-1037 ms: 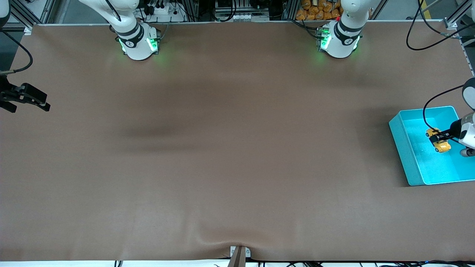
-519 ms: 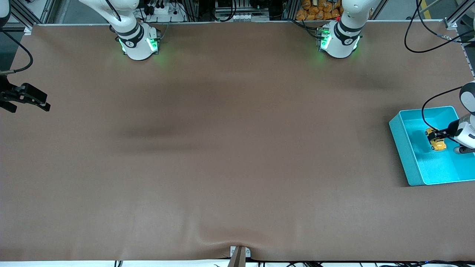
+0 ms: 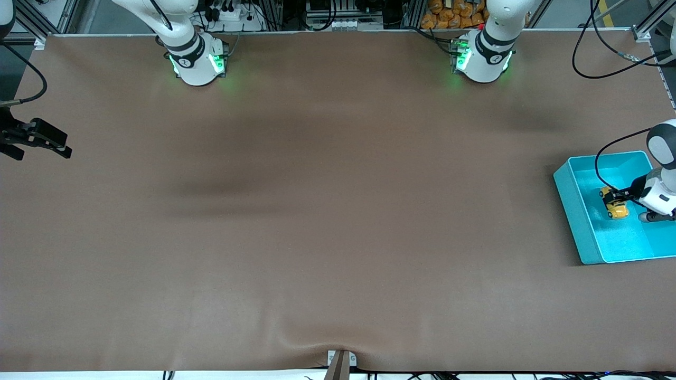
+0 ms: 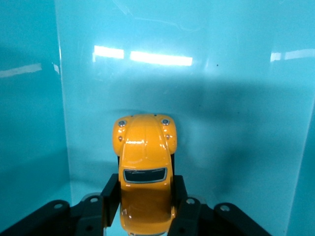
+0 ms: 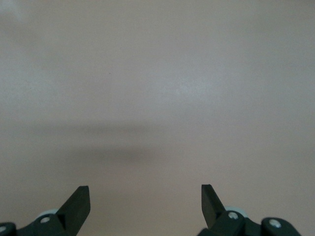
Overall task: Wind and store yellow beetle car
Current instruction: 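Lift the car with the left gripper and lower it into the bin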
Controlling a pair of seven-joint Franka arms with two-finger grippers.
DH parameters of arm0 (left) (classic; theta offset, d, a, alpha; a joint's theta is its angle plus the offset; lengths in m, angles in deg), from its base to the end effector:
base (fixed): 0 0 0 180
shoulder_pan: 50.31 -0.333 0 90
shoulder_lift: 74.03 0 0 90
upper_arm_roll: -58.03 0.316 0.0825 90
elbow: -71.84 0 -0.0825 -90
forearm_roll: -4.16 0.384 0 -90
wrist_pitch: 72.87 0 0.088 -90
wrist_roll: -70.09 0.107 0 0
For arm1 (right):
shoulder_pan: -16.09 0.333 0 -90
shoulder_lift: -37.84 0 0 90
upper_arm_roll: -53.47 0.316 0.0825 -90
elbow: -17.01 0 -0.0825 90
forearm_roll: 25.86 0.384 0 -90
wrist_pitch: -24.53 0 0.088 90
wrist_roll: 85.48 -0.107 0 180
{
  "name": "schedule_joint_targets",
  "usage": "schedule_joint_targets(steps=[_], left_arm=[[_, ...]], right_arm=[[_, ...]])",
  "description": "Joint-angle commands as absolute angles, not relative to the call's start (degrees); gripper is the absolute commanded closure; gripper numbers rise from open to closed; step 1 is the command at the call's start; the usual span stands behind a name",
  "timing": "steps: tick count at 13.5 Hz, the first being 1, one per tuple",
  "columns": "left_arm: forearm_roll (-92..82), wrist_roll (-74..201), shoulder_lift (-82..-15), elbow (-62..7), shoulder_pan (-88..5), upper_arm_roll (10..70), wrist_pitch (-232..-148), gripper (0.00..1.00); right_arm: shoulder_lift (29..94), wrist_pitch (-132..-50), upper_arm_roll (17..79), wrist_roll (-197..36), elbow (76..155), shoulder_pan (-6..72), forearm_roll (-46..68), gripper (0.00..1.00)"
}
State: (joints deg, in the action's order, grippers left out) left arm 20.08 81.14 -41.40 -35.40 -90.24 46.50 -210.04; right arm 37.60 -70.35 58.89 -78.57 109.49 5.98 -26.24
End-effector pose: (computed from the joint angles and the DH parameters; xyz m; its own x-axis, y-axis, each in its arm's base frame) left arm 0.5543 0.3095 0.2097 0.9909 0.1261 -0.0478 0.1228 -0.9902 -0.0661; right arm 0.5590 -0.0464 0.6139 0.9982 0.0394 0.0449 0.0389 -0.9992 0.0125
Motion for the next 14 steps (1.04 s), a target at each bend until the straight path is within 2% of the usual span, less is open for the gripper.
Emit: schedule_joint_targets(steps=[1, 4, 14], left_arm=[[20.69, 81.78, -41.68, -34.50, -90.83, 45.81, -210.06, 0.00], [20.86, 81.95, -44.57, -34.68, -90.56, 44.59, -209.19, 0.00], [15.50, 78.79, -60.74, -33.45, -90.65, 31.23, -195.49, 0.00]], right_arm=[[37.93, -69.34, 58.92, -79.33, 108.33, 6.15, -25.69, 0.00], [37.93, -68.81, 58.92, -79.33, 108.33, 6.15, -25.69, 0.00], [37.93, -68.81, 58.92, -79.24, 108.33, 6.15, -25.69, 0.00]])
